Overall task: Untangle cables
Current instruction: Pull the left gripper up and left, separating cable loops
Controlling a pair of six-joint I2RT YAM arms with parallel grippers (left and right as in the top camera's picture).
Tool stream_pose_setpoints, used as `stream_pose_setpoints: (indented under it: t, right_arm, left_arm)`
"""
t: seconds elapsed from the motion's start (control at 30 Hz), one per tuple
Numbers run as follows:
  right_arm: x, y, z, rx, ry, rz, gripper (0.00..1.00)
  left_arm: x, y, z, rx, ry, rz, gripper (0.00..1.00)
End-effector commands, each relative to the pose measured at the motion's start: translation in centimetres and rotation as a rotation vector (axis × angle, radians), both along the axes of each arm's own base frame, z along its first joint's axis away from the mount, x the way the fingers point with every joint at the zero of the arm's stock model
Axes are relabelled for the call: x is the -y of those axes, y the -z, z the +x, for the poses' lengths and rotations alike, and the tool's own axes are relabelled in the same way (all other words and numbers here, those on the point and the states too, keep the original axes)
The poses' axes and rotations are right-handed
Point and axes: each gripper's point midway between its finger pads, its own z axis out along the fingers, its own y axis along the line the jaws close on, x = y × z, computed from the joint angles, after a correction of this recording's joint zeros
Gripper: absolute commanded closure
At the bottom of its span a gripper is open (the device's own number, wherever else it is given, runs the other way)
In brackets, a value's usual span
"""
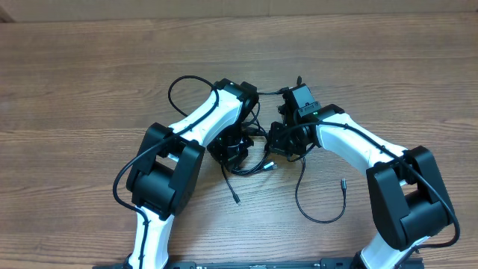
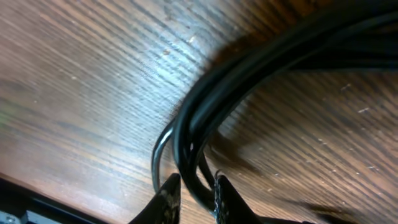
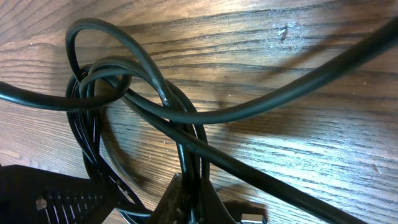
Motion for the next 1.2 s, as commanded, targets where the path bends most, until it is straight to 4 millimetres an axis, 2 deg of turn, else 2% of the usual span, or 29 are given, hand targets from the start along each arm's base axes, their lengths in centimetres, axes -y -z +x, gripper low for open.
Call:
stream_pose_setpoints:
  t: [0.0,0.07,0.1,0.33,0.43,0.57,0.6,0.67,0.8,1.07,1.17]
  right_arm:
    - [0.0,-0.3,0.2,0.015,0.006,-0.001,0.96]
    - [0.0,-0.3,0.2,0.015,0.006,-0.001,0.96]
    - [0.0,-0.3,0.2,0.015,0.007,-0.001,0.96]
    - [0.4,-0.1,0.3,0.021,0.013,-0.025,0.96]
    - [0.2,-0.1,0.2,0.020,0.009,-0.026,0.96]
    - [-0.2,0.0,-0.1,0.020,-0.005,-0.026,0.96]
    - [-0.2,0.0,-0.1,0.020,-0.007,-0.026,0.94]
    - [-0.3,0.0,-0.2,0.022,-0.006,-0.033,0.80]
    - [0.1,0.2,-0.1,0.006,0.042,-0.055,0.65]
    - [0.2,0.3,-0.3,-0.080,0.207,-0.056,0.62]
    - [0.1,0.4,-1.0,-0.116,0.231,-0.066,0.55]
  left_arm:
    - [-0.2,0.9,-0.7,-0.005,0.022,0.026,0.82]
    - [-0.2,1.2,-0.8,-0.004,0.022,0.026,0.94]
    - [-0.2,1.2,-0.8,-0.004,0.022,0.024,0.96]
    - [0.2,0.6,0.2,-0.007,0.092,-0.090,0.96]
    - [0.4,-0.2,1.5,0.019,0.166,-0.170,0.96]
    - [1.9,-1.9,3.7,0.076,0.280,-0.369,0.96]
    - [2.4,-2.4,4.1,0.092,0.309,-0.425,0.96]
    - [3.7,-3.7,5.3,0.147,0.392,-0.554,0.96]
    - [4.0,-4.2,6.1,0.184,0.426,-0.581,0.96]
    - [4.3,-4.1,6.8,0.218,0.434,-0.585,0.96]
    - [4.5,-4.0,7.4,0.244,0.434,-0.587,0.96]
